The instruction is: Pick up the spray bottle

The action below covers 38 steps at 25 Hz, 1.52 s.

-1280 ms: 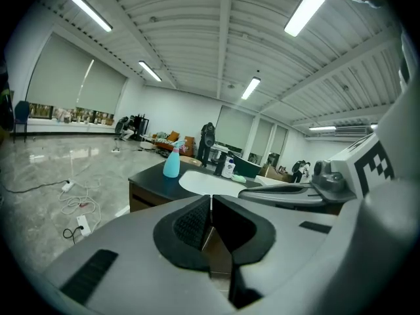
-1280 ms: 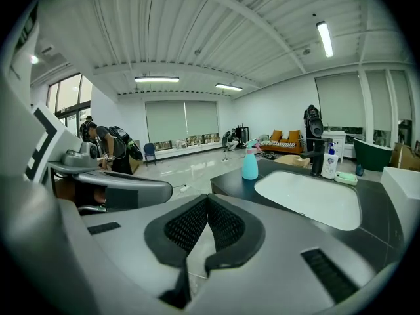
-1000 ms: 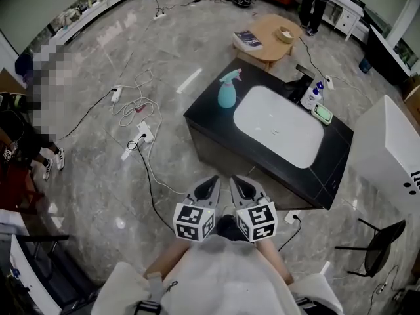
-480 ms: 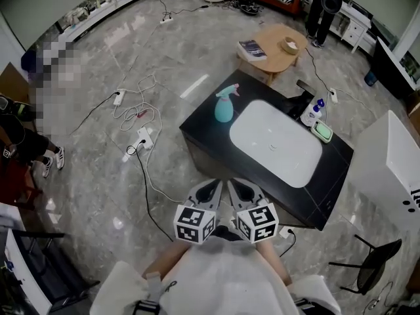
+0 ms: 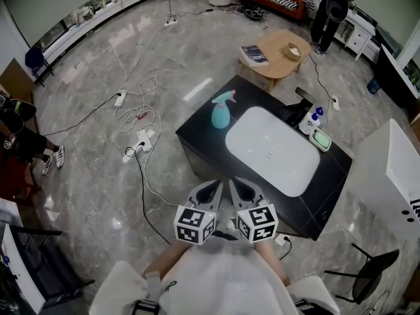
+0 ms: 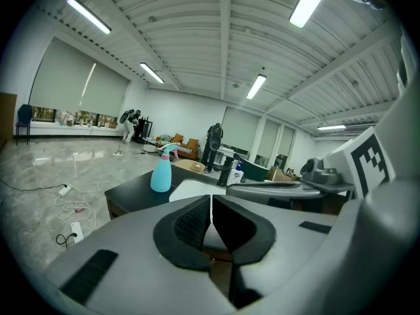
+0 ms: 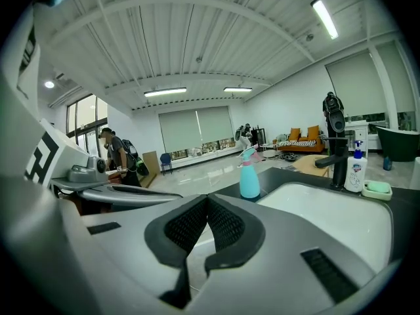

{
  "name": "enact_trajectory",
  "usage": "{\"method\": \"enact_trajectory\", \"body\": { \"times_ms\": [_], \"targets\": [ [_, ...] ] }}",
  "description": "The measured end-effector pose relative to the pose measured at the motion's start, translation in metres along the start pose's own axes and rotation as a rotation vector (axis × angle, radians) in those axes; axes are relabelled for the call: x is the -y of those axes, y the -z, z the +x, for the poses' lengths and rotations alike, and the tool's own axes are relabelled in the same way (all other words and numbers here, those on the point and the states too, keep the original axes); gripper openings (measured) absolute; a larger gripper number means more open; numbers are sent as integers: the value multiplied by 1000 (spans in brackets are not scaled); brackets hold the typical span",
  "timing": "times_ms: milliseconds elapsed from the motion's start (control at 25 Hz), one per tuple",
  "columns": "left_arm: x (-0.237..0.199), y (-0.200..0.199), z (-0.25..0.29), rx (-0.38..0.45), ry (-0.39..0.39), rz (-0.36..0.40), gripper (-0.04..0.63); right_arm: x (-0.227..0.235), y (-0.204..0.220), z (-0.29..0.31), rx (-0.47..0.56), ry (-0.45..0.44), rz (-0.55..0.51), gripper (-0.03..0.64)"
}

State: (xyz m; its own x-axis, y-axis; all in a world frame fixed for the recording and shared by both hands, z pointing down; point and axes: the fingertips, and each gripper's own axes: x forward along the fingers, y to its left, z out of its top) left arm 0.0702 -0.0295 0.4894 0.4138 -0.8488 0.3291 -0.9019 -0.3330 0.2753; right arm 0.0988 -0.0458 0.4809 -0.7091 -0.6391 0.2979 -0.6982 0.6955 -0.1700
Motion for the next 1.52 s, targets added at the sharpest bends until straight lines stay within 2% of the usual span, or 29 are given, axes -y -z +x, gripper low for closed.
{"method": "enact_trajectory", "body": {
  "times_ms": [400, 560, 840, 1000, 1200, 1520],
  "targets": [
    [4, 1, 7, -5, 2, -5, 30, -5, -3, -1, 20, -65, -33, 25],
    [0, 2, 6, -1, -14, -14, 29, -4, 0, 0, 17, -78, -1, 25],
    [-10, 1, 4, -1, -42, -33, 29, 5, 12, 3, -21, -54, 54, 25],
    [-14, 2, 11, -9, -37, -25, 29, 17, 10, 6, -4, -13, 68, 25],
    [-20, -5, 24, -4, -26, -24, 29, 35, -1, 14, 28, 41, 63, 26],
    [-44, -19, 47, 0, -32, -35, 31, 50, -9, 42, 13, 64, 53, 26]
  ]
}}
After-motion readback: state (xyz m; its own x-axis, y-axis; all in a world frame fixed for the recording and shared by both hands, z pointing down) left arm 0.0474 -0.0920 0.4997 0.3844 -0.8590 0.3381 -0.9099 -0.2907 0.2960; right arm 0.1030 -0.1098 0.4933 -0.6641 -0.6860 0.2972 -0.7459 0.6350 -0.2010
